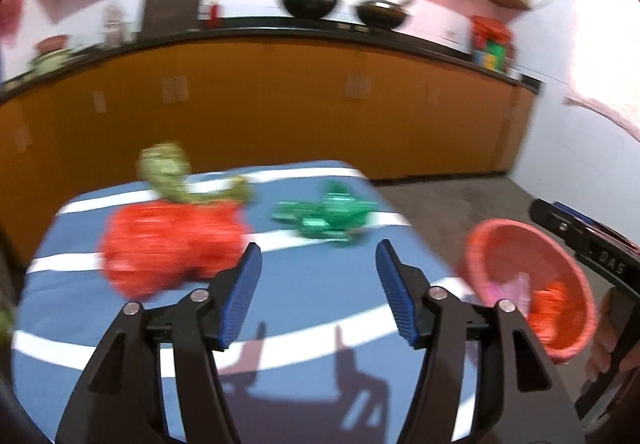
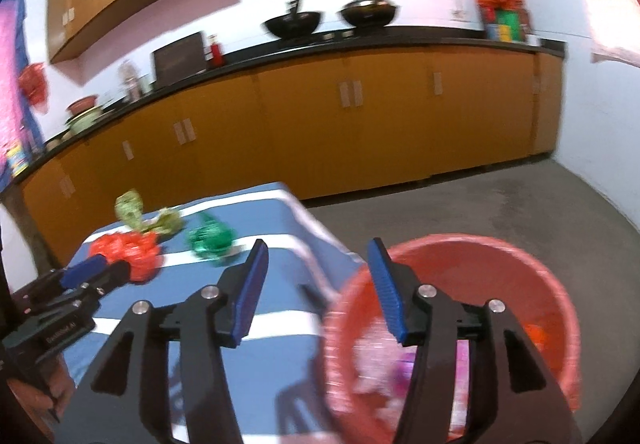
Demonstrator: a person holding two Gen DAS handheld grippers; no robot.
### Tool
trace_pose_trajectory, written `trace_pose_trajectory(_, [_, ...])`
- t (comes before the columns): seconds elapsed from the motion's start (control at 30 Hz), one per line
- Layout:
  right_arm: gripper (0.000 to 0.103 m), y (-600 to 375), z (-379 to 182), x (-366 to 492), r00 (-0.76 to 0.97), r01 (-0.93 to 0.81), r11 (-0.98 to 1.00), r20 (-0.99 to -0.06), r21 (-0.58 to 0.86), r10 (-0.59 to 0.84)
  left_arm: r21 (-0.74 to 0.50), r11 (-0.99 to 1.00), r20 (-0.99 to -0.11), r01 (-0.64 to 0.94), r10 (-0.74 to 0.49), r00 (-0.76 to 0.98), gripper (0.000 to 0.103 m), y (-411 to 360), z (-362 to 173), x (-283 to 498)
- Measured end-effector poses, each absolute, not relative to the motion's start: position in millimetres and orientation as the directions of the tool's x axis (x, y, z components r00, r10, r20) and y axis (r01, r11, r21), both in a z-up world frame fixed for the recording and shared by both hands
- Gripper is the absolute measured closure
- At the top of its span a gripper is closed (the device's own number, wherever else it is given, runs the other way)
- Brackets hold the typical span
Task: Collect trash
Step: 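Move both grippers back over the table toward the green and red bags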
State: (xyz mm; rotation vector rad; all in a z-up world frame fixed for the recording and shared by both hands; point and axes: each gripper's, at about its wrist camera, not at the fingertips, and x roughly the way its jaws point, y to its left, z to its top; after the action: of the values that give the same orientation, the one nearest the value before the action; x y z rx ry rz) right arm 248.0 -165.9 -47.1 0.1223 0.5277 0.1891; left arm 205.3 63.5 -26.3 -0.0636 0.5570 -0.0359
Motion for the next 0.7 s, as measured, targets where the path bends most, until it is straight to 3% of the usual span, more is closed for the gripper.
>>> trace_pose_trajectory(0.13, [0.049,-111.1,-59.4,271.8,0.811,-0.219,0.964,-0.522,0.15,0.265,-0.049,0.992,-0.525,-0.118,0.075,0.848,0.036,125.8,-32.8,202.9])
trace_pose_trajectory(0.3, [0.045,-64.4,-72.6,300.5,0.786,-0.256,0.958,-0.548,0.131,0.285,-0.028,0.982,-0.507,-0.186,0.146,0.849,0.024,168.1,-40.4,204.8])
trace_pose_trajectory(0.53, [0.036,-29.9,-86.8,349.0,0.768,-0.235,0.967,-0.592,0.094,0.244,-0.051,0.984,-0.512,-0.171,0.121,0.851,0.014,196.5,-53.7,222.4])
trace_pose_trajectory(0.7, [0.033,-21.7,-95.8,377.3,0.744,-0.218,0.972,-0.631,0.085,0.222,-0.035,0.991,-0.518,-0.132,0.095,0.85,0.013,193.9,-61.3,235.2])
